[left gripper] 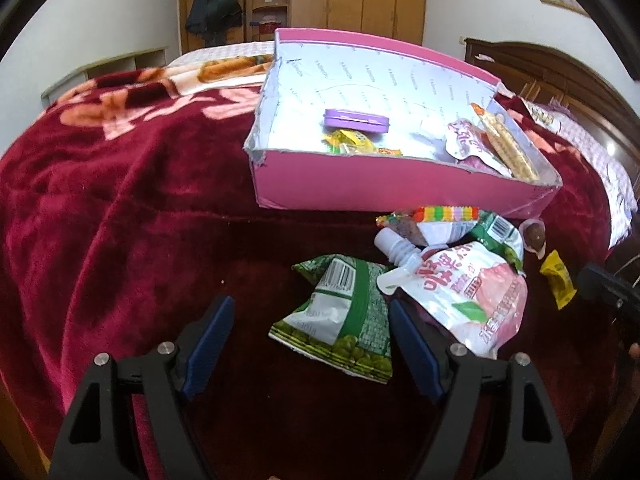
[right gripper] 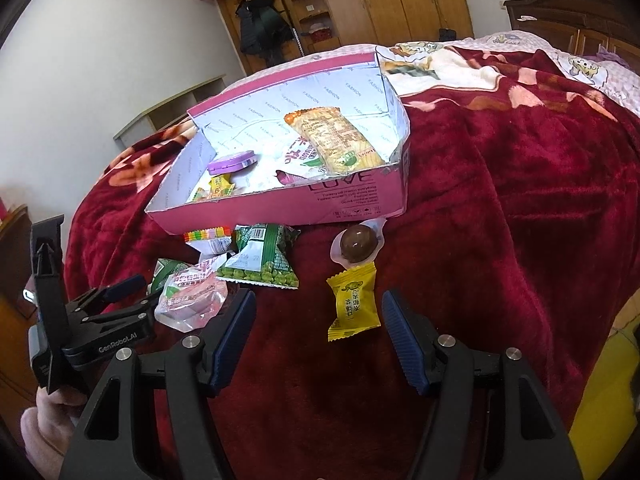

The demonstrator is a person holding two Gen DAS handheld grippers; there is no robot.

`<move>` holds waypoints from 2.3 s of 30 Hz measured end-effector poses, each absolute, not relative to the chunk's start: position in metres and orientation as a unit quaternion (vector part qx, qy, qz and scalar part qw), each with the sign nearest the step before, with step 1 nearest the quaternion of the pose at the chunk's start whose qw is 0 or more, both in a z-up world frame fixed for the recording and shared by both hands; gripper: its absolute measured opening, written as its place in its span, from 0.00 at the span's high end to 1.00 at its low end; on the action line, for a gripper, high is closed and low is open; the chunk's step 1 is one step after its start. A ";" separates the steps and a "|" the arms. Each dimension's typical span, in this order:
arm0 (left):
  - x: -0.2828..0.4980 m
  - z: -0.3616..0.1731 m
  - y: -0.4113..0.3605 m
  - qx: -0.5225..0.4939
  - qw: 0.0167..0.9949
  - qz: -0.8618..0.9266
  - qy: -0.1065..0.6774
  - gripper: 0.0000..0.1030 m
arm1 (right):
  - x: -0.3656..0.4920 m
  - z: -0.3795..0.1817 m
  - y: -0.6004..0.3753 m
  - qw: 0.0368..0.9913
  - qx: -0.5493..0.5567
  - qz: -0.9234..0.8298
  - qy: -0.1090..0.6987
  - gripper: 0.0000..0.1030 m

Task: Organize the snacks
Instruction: 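Grasp the green snack bag with the left gripper while the right grasps the yellow candy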

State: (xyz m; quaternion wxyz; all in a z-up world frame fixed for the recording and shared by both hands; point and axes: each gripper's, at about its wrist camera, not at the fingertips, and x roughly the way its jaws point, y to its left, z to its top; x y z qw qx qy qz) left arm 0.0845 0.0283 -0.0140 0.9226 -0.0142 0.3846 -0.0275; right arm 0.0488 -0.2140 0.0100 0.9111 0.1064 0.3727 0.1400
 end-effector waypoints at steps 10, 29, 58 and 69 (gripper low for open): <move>0.074 -0.006 0.031 -0.026 0.934 -0.032 0.355 0.58 | 0.052 0.000 -0.217 0.909 0.107 0.132 0.380 0.35; 0.099 -0.026 0.030 -0.020 0.927 -0.023 0.375 0.49 | 0.063 -0.019 -0.203 0.923 0.076 0.121 0.356 0.35; 0.084 -0.027 0.021 -0.005 0.938 -0.015 0.346 0.44 | 0.054 -0.028 -0.207 0.937 0.097 0.108 0.316 0.45; 0.076 -0.019 0.023 -0.016 0.941 -0.023 0.336 0.45 | 0.051 -0.025 -0.213 0.940 0.107 0.087 0.313 0.69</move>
